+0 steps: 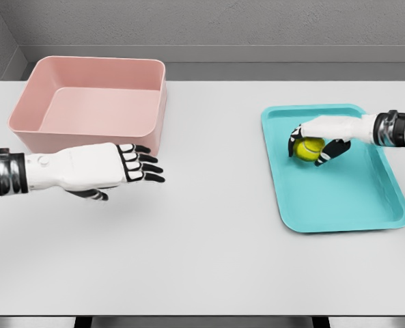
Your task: Put the tennis from the blue tray into the pink basket with both arms
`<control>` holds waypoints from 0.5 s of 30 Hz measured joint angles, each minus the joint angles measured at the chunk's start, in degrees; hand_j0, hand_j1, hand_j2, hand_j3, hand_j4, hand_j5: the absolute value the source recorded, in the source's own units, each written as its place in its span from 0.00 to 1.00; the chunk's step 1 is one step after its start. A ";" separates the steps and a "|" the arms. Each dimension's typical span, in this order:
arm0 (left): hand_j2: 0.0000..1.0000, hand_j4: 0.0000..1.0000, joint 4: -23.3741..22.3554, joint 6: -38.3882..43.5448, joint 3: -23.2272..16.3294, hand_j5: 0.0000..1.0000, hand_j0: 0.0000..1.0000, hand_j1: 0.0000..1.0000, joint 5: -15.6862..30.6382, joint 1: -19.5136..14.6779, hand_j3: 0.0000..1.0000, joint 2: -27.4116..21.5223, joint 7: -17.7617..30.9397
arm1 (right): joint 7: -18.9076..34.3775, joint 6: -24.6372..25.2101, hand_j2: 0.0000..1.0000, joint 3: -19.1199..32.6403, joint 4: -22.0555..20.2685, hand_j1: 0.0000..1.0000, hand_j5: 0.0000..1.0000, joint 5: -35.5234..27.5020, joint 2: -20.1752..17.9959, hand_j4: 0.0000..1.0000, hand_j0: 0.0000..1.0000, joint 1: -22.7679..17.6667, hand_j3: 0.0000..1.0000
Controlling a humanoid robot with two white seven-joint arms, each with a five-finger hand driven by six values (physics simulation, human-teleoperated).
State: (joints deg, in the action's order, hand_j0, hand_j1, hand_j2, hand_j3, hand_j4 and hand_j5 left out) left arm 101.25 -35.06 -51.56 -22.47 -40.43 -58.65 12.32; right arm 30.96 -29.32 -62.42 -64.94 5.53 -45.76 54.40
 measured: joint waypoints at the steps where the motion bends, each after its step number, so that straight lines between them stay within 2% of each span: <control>1: 1.00 1.00 0.00 0.00 0.09 1.00 1.00 1.00 0.79 -0.35 1.00 -0.01 -0.67 | 0.05 -0.22 0.49 0.04 -0.14 0.49 0.49 -0.03 -0.02 0.49 0.49 0.09 0.49; 3: 1.00 1.00 0.00 0.01 0.45 1.00 1.00 1.00 2.44 -0.53 1.00 0.05 -1.49 | 0.22 -0.51 0.49 0.08 -0.66 0.49 0.49 -0.08 -0.05 0.49 0.49 0.53 0.49; 8: 1.00 1.00 0.00 0.02 0.87 1.00 1.00 1.00 5.71 -5.19 1.00 -0.16 -2.21 | 0.68 -0.79 0.49 0.12 -2.05 0.49 0.49 -0.11 -0.07 0.49 0.49 0.79 0.49; 15: 1.00 1.00 0.00 0.01 0.60 1.00 1.00 1.00 6.60 -4.40 1.00 -0.44 -1.64 | 0.84 -0.85 0.49 0.13 -4.76 0.49 0.49 -0.09 -0.15 0.49 0.49 1.32 0.49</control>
State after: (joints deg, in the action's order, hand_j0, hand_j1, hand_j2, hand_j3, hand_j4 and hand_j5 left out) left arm 101.25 -35.05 -50.96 -15.86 -44.83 -59.09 10.68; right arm 31.80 -30.17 -62.30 -69.71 5.44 -45.91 55.72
